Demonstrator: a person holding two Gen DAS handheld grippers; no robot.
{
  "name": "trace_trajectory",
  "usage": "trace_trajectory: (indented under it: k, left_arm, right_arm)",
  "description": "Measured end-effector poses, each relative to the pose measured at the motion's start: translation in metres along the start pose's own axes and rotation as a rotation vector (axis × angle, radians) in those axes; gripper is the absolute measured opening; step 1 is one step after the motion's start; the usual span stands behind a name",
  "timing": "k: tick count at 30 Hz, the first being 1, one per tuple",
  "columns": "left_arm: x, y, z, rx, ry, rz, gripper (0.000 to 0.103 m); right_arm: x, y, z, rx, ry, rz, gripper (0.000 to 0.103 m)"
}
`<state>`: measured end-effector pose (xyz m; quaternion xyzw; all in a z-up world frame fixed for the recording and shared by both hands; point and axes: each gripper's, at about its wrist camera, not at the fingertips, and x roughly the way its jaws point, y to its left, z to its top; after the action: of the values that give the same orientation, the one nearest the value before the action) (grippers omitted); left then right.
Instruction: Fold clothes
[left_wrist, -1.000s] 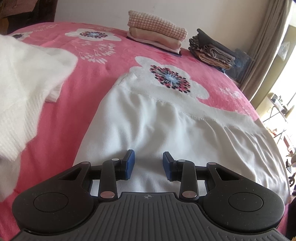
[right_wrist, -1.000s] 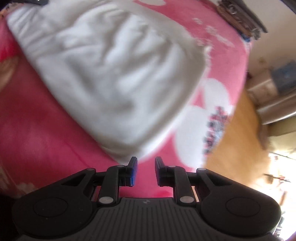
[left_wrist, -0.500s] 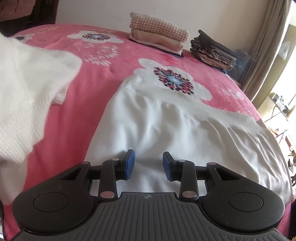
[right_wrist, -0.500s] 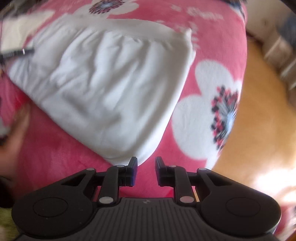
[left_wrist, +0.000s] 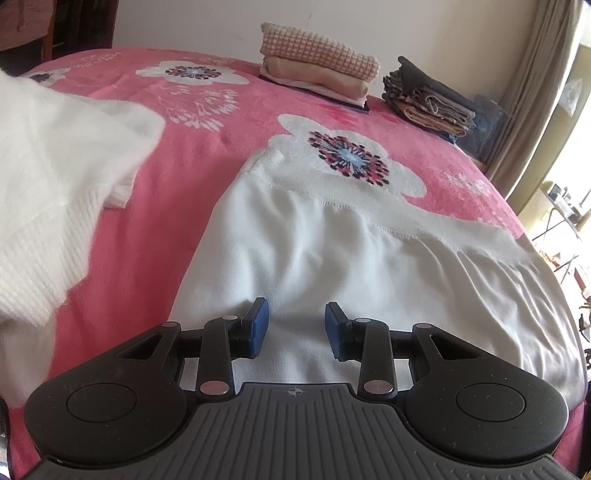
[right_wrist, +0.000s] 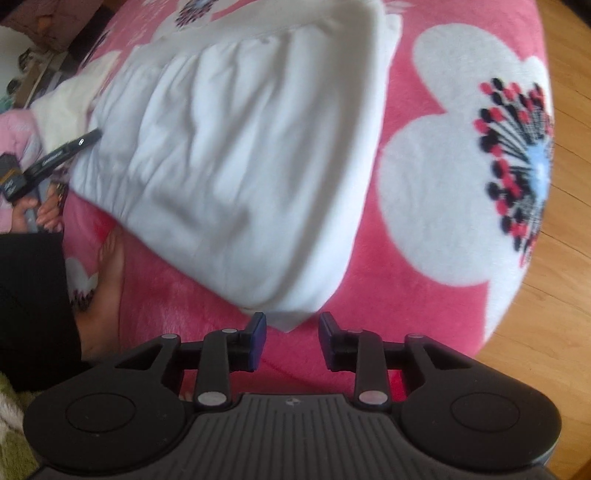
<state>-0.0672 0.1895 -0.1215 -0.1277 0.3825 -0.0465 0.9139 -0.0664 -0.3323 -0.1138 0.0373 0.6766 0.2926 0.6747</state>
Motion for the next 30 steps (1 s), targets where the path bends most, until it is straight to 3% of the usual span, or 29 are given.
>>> trace_trajectory:
  k: [6,9,17,22,30]
  left_arm:
    - [0.001,-0.001,0.0,0.013,0.004,0.008,0.034]
    - [0.001,-0.001,0.0,0.016,0.005,0.012,0.034]
    - [0.001,-0.002,0.001,0.023,0.007,0.019,0.034]
    - [0.002,-0.003,0.001,0.031,0.006,0.023,0.034]
    - [0.002,-0.001,0.002,0.032,0.007,0.019,0.034]
  right_arm:
    - [0.003,0.003,-0.003,-0.054,-0.009,0.009,0.004]
    - [0.001,0.012,-0.004,-0.138,-0.017,-0.034,0.001]
    - [-0.012,0.082,-0.023,-0.703,0.007,-0.314,0.0]
    - [-0.006,0.117,-0.058,-1.14,0.049,-0.536,0.0]
    - [0.0,0.105,-0.064,-1.144,0.031,-0.642,0.0]
